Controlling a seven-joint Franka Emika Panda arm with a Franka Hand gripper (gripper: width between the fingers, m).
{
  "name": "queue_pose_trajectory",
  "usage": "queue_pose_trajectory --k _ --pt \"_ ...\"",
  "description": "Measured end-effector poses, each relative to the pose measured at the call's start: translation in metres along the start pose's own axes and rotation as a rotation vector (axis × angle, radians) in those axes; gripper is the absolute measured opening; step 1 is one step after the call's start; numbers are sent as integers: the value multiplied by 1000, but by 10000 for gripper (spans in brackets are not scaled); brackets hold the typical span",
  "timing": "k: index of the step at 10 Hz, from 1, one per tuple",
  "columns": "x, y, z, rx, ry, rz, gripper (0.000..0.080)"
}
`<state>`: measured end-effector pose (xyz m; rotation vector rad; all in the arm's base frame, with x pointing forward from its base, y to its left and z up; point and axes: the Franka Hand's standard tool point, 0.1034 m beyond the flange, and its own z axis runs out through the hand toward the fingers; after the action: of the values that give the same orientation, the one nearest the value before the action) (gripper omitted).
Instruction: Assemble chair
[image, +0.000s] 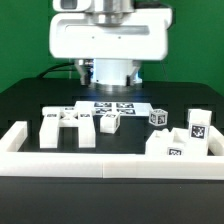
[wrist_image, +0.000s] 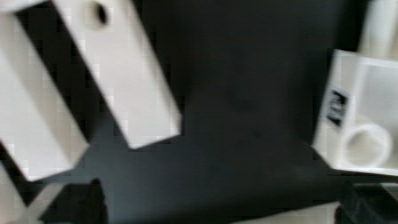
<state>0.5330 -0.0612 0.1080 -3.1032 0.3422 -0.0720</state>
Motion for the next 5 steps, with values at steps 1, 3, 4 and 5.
queue_pose_trajectory --k 1,3,4,5 --pt "-2 6 3 -4 8 -11 649" --pt "-2 3 3 -3 5 -13 649" --pt "-3 3 4 -4 3 -13 649" --pt "-9 2 13 -11 16 -8 649"
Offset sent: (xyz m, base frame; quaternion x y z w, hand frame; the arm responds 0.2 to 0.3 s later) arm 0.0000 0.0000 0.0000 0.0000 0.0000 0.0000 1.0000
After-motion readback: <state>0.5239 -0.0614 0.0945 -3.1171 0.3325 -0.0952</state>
